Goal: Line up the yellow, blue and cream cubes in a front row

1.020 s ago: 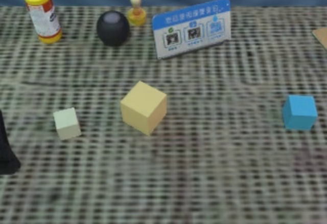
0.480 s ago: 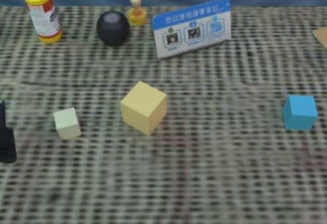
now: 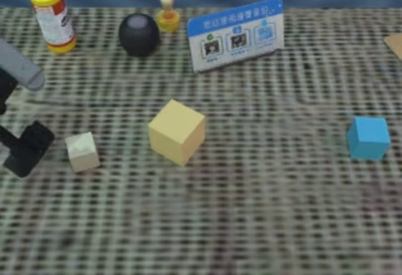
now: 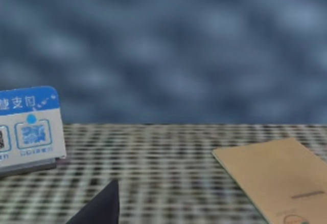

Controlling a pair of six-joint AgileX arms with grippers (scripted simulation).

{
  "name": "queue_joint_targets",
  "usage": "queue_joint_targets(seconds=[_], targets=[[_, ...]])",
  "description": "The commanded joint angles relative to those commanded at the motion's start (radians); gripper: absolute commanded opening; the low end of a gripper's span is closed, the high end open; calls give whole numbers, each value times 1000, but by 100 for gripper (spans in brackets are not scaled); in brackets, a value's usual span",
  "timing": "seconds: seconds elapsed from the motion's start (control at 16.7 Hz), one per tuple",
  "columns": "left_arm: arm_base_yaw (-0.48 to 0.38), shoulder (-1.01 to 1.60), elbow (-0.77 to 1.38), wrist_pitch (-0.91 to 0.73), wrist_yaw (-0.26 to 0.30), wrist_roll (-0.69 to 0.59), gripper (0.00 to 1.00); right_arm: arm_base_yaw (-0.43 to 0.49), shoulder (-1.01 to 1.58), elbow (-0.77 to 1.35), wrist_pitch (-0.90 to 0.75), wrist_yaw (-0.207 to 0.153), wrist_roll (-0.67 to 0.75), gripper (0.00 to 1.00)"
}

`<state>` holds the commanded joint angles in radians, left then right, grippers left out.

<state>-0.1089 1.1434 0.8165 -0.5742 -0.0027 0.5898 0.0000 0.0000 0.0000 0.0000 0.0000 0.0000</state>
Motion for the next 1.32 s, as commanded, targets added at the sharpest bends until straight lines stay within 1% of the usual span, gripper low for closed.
queue_joint_targets(seconds=[0.18, 0.36, 0.66, 0.84, 1.08, 1.32], targets=[[-29, 300, 204, -154, -1, 154, 100, 0, 0, 0, 0, 0, 0, 100], [-55, 543, 387, -281, -1, 285, 100, 0, 0, 0, 0, 0, 0, 100], [-83, 829, 609, -416, 3, 434, 100, 0, 0, 0, 0, 0, 0, 100], [-89, 886, 661, -444, 4, 468, 100, 0, 0, 0, 0, 0, 0, 100], [-89, 887, 661, -444, 4, 468, 100, 0, 0, 0, 0, 0, 0, 100], [-87, 905, 636, -402, 4, 470, 100, 0, 0, 0, 0, 0, 0, 100]])
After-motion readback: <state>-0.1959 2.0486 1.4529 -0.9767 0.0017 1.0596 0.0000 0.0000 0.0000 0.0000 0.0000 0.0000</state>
